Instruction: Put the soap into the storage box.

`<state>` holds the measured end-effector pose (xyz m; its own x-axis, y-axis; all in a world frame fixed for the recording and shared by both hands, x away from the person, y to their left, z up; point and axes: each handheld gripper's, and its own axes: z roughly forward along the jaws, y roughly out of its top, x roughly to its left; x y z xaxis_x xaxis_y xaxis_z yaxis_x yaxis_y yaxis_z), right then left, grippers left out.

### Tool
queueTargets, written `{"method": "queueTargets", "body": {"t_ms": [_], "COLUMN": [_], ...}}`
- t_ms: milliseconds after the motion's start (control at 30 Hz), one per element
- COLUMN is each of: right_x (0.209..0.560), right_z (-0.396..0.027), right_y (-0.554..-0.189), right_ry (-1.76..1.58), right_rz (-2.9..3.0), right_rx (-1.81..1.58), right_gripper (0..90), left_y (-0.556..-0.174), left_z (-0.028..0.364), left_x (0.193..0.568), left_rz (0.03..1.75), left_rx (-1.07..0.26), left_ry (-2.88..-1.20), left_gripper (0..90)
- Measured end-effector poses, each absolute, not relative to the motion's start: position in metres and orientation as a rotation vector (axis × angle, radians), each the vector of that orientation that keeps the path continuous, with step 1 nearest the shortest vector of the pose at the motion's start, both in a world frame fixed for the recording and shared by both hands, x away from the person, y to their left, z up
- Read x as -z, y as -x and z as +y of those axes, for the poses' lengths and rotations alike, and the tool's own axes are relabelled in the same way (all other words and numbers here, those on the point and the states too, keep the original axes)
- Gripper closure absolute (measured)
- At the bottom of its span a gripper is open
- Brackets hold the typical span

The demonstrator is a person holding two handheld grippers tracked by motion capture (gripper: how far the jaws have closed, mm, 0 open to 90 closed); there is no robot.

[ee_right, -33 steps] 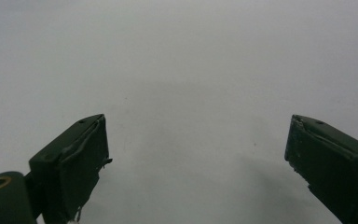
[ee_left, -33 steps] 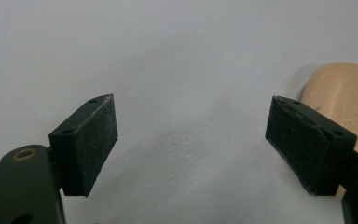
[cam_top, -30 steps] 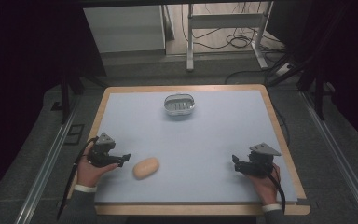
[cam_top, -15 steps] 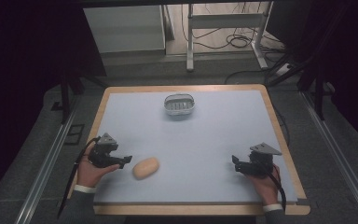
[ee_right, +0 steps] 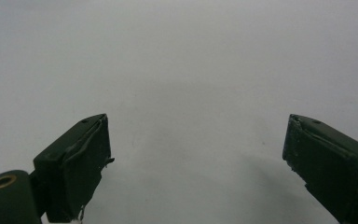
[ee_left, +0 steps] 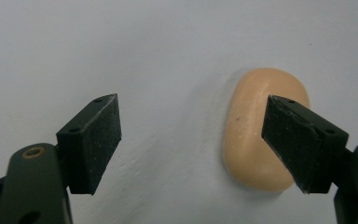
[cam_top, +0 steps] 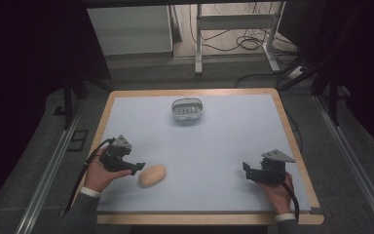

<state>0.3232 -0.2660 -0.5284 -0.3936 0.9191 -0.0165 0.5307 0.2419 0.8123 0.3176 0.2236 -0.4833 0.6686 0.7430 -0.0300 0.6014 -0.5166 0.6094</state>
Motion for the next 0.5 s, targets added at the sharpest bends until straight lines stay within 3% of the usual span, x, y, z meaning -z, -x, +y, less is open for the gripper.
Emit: {"method": "queueTargets", "body": {"t_ms": [500], "right_x": [0.529], "right_z": [-0.265], "right_y": [-0.323], "right_ry": [-1.325], "right_rz": [2.013], "right_rx": [-1.009], "right_gripper": [7.7], "left_y": [-0.316], "left_z": [0.196], "left_x": [0.493], "left_rz": [0.958], "left_rx": [-0.245], "left_ry": [-2.403], "left_gripper": [20.2]}}
